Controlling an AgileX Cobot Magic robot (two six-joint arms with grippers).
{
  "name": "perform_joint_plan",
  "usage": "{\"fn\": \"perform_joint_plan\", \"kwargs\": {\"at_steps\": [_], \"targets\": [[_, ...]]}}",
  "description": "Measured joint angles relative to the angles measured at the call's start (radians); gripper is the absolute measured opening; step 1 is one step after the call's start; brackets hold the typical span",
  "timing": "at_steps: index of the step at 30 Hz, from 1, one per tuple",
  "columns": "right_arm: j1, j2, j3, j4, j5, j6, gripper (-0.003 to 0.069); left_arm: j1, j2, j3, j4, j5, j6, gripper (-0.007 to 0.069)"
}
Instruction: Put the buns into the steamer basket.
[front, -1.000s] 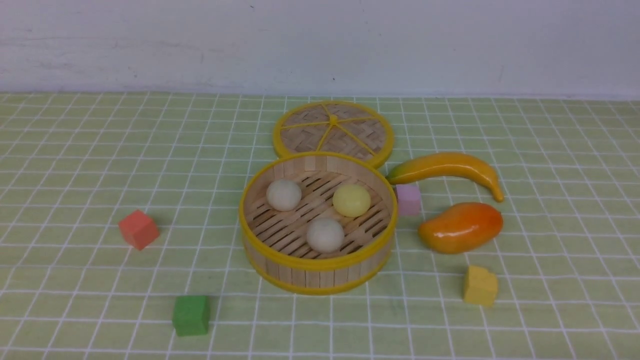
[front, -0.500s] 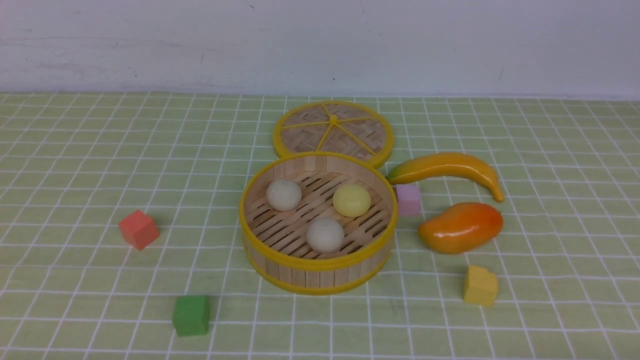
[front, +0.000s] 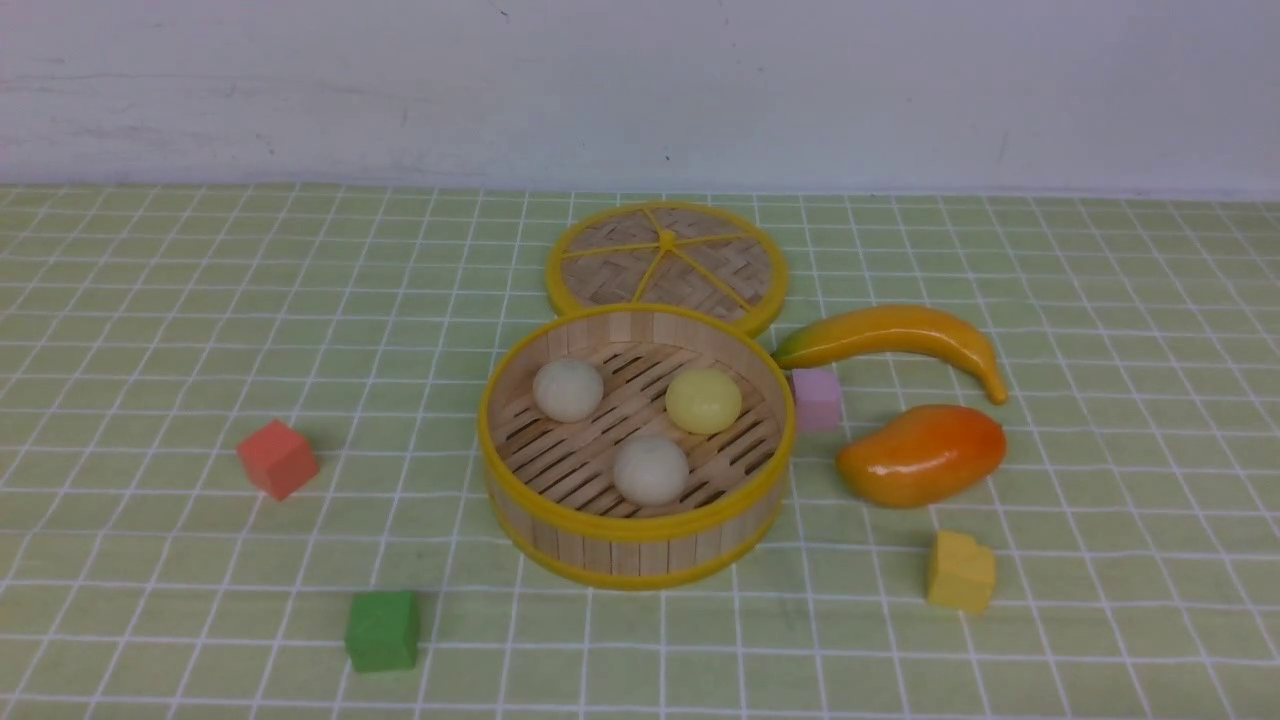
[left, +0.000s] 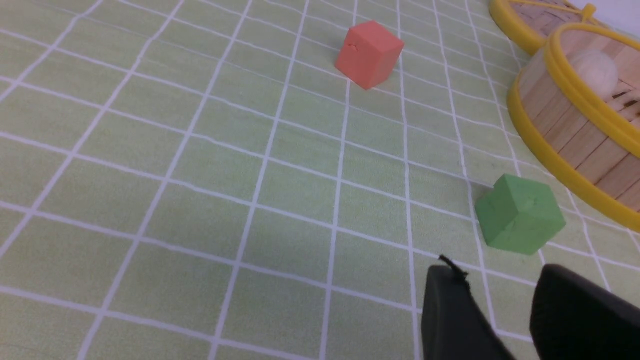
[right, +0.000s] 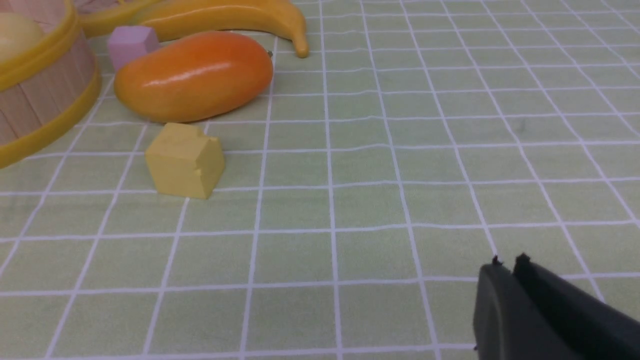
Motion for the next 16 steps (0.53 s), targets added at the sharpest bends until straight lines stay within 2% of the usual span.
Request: {"fn": "perform_joint_plan", "kwargs": {"at_steps": [16], "targets": [[0.000,0.000,0.000,0.003,0.000,0.000,0.0067,0.000,0.000,0.000,0.000,0.000,0.000,0.0238]]}}
